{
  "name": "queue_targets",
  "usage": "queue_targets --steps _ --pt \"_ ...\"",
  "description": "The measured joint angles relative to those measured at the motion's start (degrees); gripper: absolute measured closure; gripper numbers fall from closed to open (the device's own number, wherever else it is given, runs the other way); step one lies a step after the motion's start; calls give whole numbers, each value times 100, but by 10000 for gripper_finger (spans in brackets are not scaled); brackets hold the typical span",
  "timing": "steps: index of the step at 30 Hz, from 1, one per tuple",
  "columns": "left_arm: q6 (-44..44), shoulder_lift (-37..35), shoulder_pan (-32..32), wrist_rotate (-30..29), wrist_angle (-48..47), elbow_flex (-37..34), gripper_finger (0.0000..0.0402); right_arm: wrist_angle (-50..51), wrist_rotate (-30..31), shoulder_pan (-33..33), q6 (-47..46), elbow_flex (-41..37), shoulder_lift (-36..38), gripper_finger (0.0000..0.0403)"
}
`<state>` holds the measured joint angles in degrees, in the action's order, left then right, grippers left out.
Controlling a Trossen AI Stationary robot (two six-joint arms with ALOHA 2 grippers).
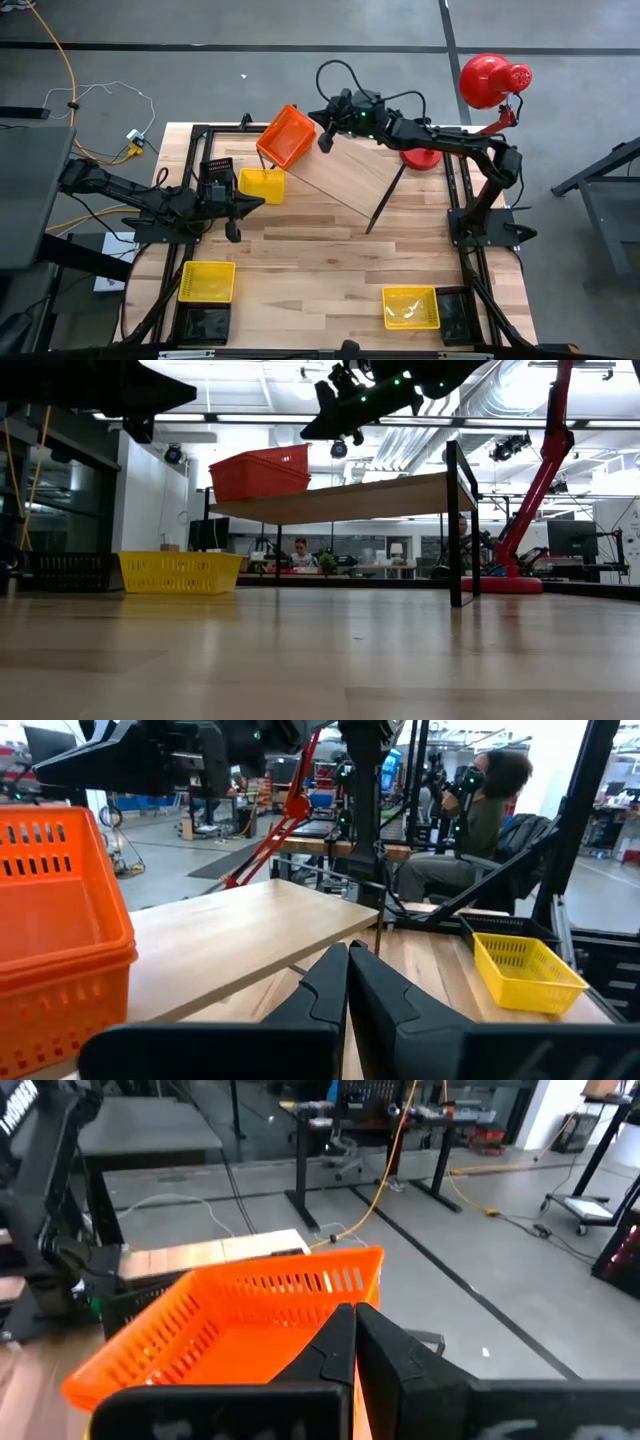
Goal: Stack baskets on shelf by color
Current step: Stack the orange bin on top of the orange bin on the shelf
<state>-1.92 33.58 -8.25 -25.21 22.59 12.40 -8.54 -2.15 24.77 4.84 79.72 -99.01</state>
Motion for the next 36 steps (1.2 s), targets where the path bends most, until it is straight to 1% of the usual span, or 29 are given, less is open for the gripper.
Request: queue_targets --steps 4,9,16,22,29,34,36 --pt "151 0 1 -116 43 0 402 -99 -6 45 -106 0 -8 403" --pt "261 -2 2 -125 144 0 401 -61 -179 79 -293 0 -17 403" --pt "261 -1 2 -569 139 0 401 167 -234 63 -354 4 -118 403" --pt "267 -2 2 -573 131 0 401 344 -216 63 -352 2 -119 403" --pt "267 -2 4 -729 114 0 401 349 -214 63 -329 2 -114 403" --pt "268 -4 3 -911 -36 0 401 782 -135 63 -111 2 -4 403" --pt "268 -2 2 -1030 -162 0 402 1143 -125 38 8 2 116 403"
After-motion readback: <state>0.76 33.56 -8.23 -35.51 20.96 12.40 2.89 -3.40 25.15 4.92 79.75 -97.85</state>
